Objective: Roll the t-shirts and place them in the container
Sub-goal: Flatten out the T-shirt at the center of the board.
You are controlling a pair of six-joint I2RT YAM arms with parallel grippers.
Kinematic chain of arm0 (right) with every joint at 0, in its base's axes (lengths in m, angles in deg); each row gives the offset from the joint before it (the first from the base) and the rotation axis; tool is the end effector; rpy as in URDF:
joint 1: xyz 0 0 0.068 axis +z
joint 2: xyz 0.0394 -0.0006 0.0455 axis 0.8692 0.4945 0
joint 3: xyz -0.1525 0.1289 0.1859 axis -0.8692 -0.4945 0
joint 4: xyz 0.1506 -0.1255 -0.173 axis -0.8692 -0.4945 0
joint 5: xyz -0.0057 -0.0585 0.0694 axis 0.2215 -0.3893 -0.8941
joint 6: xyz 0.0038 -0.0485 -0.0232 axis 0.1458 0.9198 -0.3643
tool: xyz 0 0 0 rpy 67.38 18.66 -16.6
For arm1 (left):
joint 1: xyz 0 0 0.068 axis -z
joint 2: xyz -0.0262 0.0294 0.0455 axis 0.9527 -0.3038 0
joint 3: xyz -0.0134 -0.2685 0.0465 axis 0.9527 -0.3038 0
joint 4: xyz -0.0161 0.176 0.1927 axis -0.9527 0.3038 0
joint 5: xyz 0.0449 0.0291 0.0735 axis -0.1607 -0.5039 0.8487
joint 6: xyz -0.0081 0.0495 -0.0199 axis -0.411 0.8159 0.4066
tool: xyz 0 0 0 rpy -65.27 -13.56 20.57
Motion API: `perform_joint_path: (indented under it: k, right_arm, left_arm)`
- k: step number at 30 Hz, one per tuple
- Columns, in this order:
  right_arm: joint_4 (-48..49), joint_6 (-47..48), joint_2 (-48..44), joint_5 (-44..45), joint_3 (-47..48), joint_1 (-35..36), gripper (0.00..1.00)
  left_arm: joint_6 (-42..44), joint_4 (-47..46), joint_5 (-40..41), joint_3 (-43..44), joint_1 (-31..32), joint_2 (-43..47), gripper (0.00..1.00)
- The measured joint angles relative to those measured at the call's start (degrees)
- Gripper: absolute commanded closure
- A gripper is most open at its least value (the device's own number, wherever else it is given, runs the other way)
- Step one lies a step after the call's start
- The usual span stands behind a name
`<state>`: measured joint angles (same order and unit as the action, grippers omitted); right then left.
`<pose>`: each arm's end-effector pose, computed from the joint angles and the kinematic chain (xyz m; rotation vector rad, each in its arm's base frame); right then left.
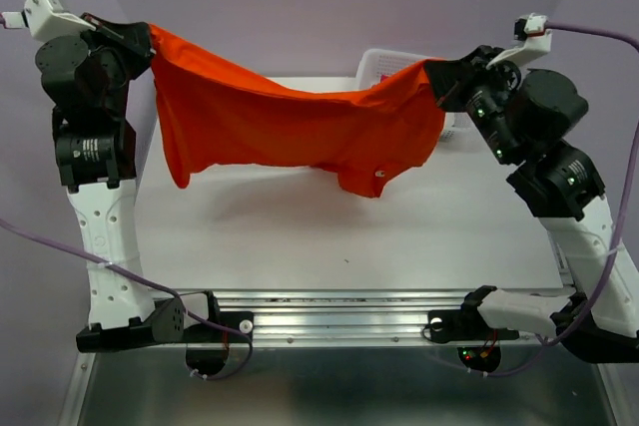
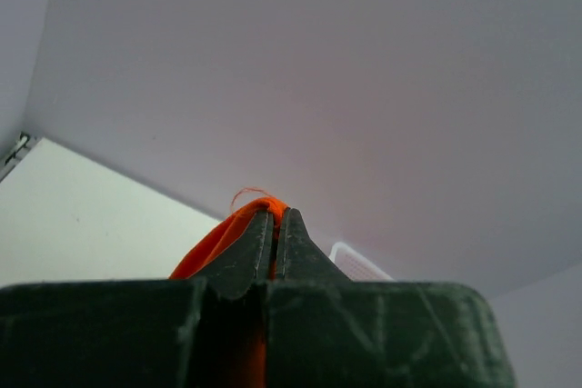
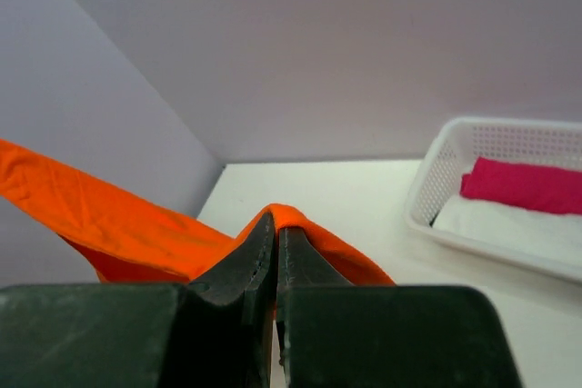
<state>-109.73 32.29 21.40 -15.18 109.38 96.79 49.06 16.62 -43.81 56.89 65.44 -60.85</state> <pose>0.1680 0.1087 0.5415 0.0937 1.5129 0.5486 0.2159 0.0234 0.5656 -0.4287 1.3195 -0.4458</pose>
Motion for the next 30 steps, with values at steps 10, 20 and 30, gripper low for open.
perform_joint_path:
  k: [10, 20, 30]
  right_arm:
    - [-3.9, 2.6, -5.7, -7.2, 12.2, 0.0, 0.99]
    - [-5.7, 1.9, -13.4, -11.9, 15.3, 0.0, 0.99]
    - [-8.0, 1.0, -11.3, -5.4, 9.9, 0.0, 0.99]
  left_arm:
    - [2.5, 2.5, 2.1, 14.0, 0.0, 4.6, 1.0]
    - [4.9, 6.3, 4.6, 20.7, 0.0, 9.4, 1.0]
    - [5.0, 0.9, 4.3, -2.3, 0.0, 10.5, 1.0]
